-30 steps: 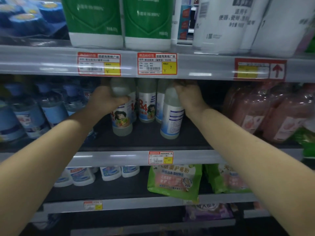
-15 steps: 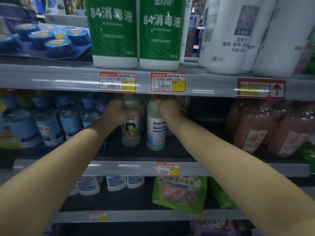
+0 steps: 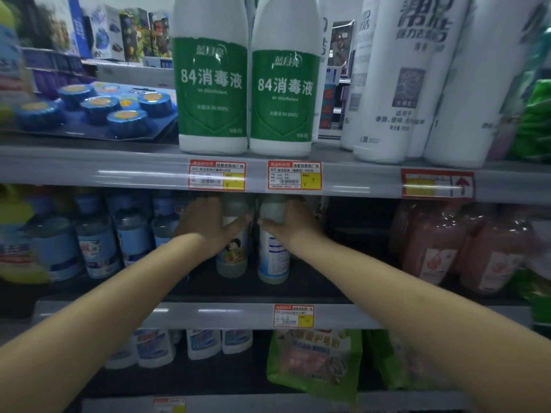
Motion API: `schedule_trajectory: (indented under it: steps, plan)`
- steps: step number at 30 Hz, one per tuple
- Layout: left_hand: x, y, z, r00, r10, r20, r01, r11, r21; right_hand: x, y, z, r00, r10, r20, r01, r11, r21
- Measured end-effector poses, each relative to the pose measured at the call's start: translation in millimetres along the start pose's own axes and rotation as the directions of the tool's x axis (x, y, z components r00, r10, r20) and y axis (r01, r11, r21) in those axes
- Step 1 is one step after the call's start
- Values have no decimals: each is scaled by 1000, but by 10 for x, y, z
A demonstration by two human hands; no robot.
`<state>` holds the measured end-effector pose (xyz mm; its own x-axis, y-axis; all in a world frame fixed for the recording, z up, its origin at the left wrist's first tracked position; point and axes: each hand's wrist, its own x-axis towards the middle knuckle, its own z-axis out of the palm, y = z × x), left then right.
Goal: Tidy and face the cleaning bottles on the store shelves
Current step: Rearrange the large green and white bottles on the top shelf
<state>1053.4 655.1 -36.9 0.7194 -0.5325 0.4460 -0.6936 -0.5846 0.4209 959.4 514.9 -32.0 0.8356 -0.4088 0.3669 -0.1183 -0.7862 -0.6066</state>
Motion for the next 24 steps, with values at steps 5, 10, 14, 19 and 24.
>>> schedule_trajectory:
  steps: [5,10,14,19,24]
  plan:
    - [-298,307,-320,978,174,111,-175,985,1,-340,-300,-319,978,-196,77,194,981,28]
    - [-409,549,-581,921,374,108,-364,926,-99,-544,-516,-657,957,-245,156,232,968,99]
    - [-393,763,-769,885,461,-61,-465,875,-133,-528,-608,-970,943,-329,-53,333,940,77]
    - [-169,996,-1031,851,422,-313,-472,876,-101,-375,-687,-1408,889,-344,-301,365,931,13]
    - [108,996,-1272,771,322,-549,-412,910,-46,-168,-698,-1639,909,-290,-299,289,956,-49]
